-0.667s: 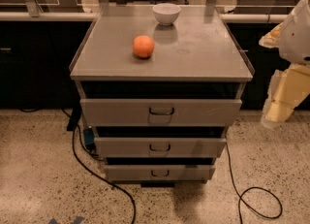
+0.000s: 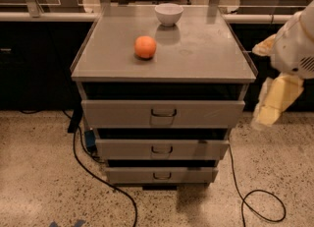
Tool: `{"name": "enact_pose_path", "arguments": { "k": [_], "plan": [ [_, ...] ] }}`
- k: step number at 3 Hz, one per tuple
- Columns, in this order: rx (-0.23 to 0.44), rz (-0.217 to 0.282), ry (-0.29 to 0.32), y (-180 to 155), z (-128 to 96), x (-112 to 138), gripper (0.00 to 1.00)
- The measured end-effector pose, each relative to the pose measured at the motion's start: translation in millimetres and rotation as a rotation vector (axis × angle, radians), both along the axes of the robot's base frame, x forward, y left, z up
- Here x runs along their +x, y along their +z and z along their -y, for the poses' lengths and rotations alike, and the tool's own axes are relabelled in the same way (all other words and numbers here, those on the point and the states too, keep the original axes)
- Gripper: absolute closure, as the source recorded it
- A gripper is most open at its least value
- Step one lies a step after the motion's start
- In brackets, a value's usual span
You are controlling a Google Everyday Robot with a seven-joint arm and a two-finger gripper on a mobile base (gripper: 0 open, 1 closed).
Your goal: Open top drawer
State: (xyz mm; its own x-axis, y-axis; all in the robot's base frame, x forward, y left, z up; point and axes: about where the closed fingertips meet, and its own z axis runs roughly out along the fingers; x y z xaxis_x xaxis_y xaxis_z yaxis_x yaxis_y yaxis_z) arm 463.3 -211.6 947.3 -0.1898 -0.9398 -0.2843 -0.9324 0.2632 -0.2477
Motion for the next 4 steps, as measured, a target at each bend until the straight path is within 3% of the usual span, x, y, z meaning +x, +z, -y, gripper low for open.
{"name": "enact_pose_path", "arguments": {
  "k": [1, 3, 4],
  "plan": [
    [0.058, 0.051, -0.004, -33.0, -8.6, 39.6, 0.0],
    [0.045, 0.04, -0.003, -48.1, -9.3, 44.4, 0.0],
    [0.051, 0.029, 0.011, -85.6, -22.0, 57.4, 0.0]
  ]
}}
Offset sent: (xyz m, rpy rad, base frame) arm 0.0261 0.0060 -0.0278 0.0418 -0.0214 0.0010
